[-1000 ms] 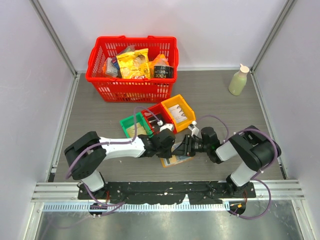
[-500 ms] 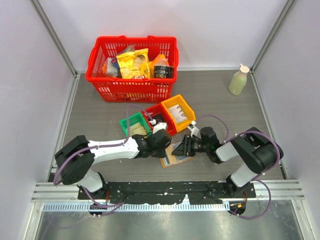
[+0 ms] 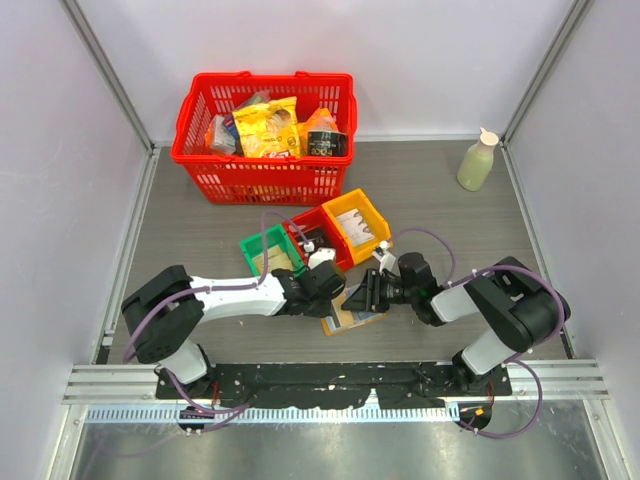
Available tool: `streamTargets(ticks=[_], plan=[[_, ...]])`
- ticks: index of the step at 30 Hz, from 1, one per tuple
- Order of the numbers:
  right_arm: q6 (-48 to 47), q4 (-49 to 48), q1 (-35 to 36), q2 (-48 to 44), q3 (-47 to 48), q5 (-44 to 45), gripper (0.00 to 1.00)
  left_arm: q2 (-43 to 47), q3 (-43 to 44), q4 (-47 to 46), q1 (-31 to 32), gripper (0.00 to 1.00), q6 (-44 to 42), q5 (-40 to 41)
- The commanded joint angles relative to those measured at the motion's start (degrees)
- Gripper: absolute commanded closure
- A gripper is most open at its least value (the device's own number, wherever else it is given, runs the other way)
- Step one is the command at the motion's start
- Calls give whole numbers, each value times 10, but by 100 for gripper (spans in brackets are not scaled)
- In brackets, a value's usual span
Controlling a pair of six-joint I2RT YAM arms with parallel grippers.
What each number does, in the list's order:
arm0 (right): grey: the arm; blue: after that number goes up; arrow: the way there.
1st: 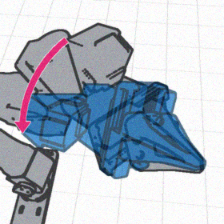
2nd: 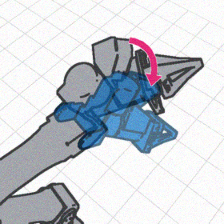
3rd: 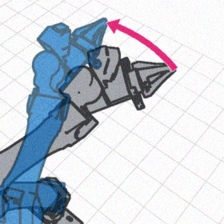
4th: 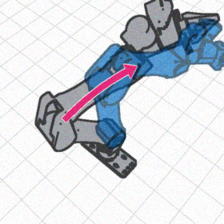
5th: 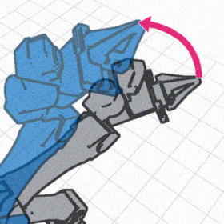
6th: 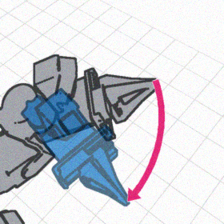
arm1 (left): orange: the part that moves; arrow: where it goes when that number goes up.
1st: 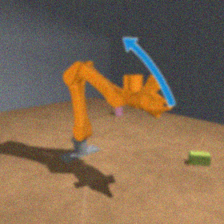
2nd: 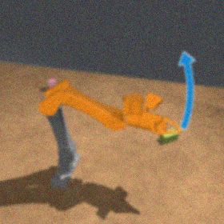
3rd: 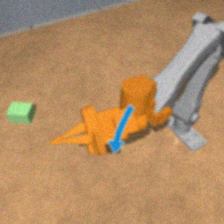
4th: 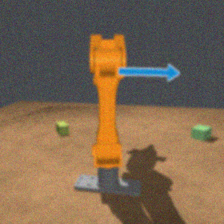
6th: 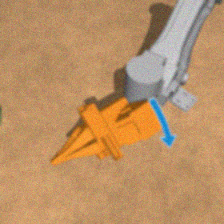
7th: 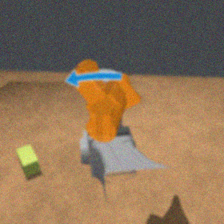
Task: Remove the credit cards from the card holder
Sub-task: Remove the credit card from the card holder.
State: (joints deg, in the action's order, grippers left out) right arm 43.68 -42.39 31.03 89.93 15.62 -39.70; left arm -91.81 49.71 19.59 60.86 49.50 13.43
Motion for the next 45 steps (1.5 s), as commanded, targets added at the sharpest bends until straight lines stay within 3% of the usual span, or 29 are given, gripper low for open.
streamTargets(ticks=[1,12,22,37,45], plan=[[3,-16,20,8,17,1,58,-26,5,-7,-1,100,5,-17],[53,-117,33,43,24,-20,62,-36,-7,-27,-1,100,10,-33],[47,-111,4,19,-6,-31,73,-50,4,30,-4,100,15,-7],[10,-46,-55,-16,-25,-55,74,-56,0,29,-13,100,10,-20],[13,-69,-55,13,-23,-68,98,-31,-3,4,-13,100,10,-29]])
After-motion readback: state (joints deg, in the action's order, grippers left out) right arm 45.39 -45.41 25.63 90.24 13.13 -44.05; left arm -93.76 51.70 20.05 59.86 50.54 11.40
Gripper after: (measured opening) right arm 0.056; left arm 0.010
